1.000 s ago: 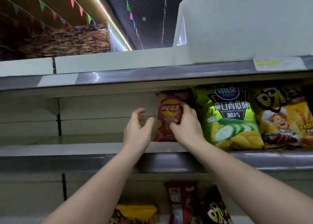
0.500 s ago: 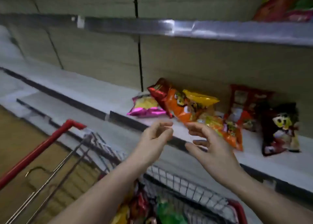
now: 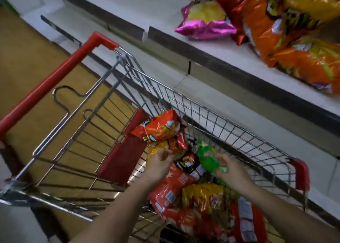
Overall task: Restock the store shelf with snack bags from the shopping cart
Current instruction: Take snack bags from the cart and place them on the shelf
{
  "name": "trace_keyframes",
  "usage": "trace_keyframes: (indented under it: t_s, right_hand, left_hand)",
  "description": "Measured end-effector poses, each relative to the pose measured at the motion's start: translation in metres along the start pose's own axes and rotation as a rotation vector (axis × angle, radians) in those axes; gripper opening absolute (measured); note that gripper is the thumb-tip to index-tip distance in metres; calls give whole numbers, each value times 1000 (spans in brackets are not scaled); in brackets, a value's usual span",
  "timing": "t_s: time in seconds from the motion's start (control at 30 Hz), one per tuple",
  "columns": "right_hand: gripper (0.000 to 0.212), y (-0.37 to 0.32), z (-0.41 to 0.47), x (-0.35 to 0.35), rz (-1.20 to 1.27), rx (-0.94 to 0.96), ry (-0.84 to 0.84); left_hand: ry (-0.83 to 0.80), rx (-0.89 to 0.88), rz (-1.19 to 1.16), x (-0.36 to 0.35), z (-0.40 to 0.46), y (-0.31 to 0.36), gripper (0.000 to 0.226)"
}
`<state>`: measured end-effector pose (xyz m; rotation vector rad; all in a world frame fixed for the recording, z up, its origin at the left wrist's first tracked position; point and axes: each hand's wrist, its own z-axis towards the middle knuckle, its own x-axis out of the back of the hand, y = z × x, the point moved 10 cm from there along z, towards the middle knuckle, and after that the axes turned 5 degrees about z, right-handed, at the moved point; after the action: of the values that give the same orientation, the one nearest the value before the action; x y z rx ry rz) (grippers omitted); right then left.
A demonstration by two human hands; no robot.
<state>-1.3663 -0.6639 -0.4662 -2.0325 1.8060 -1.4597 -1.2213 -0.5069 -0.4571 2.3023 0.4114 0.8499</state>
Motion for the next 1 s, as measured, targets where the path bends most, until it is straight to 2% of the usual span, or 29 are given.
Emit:
trace_keyframes:
  t_s: [0.17, 0.37, 0.47, 0.6, 0.7, 0.77, 0.87, 1.0]
  right_hand:
    - [51, 22, 20, -28, 20, -91, -64]
    - [48, -7, 58, -46, 89, -30, -71]
    - [47, -19, 73, -52, 147, -28, -69]
    - [43, -15, 84, -65, 257, -95, -80]
    - [39, -9, 91, -68, 310, -144, -64]
    - [37, -7, 96, -66, 336, -164, -40]
    - [33, -5, 104, -62, 432, -202, 0]
    - [31, -1, 110, -65, 579, -286, 34]
  left_hand:
    - [-36, 80, -29, -16, 26, -21, 34]
    - [186, 10, 45, 21, 80, -6, 57]
    - [247, 0, 129, 42, 102, 7, 72]
    - [134, -121, 386, 40, 131, 37, 96]
    - [-13, -124, 578, 24, 149, 32, 108]
    - [-71, -139, 638, 13, 151, 23, 102]
    - [-4, -221, 595, 1, 135, 13, 80]
    - [31, -308, 490, -16, 108, -5, 66]
